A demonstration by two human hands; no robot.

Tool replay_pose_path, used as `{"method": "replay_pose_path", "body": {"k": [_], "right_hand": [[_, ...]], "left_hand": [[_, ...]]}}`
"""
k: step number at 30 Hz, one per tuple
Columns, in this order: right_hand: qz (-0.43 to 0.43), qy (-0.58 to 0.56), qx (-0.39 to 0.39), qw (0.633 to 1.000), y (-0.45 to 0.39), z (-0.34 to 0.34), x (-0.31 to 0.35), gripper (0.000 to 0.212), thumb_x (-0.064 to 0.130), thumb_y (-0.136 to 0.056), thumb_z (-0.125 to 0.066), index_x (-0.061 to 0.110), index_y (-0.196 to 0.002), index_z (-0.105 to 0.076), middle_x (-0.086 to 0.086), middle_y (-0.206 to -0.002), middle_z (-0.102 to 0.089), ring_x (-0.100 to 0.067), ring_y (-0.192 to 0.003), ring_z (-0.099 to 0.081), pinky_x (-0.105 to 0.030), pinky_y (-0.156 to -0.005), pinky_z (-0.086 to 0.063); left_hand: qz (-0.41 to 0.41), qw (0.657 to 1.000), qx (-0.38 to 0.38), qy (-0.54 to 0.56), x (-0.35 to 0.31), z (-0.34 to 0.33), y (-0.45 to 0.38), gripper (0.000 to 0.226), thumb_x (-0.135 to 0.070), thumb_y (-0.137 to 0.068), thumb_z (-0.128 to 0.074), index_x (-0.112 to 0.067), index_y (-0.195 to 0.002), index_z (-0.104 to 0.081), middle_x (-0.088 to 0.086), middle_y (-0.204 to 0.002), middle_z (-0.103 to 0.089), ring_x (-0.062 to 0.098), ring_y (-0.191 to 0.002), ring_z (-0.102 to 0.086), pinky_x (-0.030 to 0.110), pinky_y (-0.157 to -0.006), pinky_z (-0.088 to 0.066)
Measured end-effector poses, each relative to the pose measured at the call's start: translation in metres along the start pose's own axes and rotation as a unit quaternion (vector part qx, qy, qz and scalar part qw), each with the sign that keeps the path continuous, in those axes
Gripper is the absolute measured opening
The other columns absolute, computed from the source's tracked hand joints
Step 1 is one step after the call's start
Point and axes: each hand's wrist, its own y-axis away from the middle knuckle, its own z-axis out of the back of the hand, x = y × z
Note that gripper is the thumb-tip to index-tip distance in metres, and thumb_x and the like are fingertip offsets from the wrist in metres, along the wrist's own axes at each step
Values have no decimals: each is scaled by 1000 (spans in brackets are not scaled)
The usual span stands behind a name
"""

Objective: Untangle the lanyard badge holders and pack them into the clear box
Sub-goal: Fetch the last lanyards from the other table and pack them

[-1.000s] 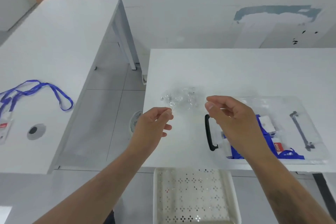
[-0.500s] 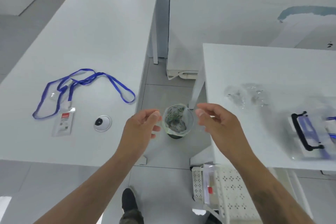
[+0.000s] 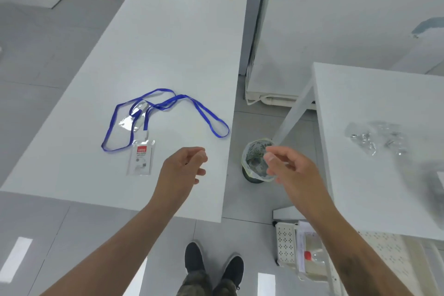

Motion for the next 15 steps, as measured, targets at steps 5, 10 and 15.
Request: {"method": "replay_pose_path", "body": {"k": [5,10,15], "right_hand": [[-7,-9,40,999,-15,-40,3,14,30,-89,-66,30,-102,-70,10,-90,-70,-12,-82,-66,-29,-81,-54],[-19,28,102,994,-31,-98,1,15,37,-87,-65,38,-101,-67,16,-96,-69,-6,-84,-68,-26,-77,-50],[-3,117,146,982,-56,-181,6,22,36,-88,-63,35,-110,-66,20,-99,-67,-1,-84,-64,-20,-74,-46]], "left_hand": [[12,999,-46,-22,19,32,-14,11,-26,-93,-60,-28,-99,-68,-7,-96,-73,9,-77,-71,30,-71,-57],[50,989,-108,-86,50,76,-48,17,-30,-90,-61,-25,-105,-66,-5,-102,-71,13,-85,-69,37,-83,-57],[66,969,-141,-192,80,116,-92,38,-35,-87,-64,-20,-121,-62,-7,-114,-67,17,-107,-62,33,-93,-47]]}}
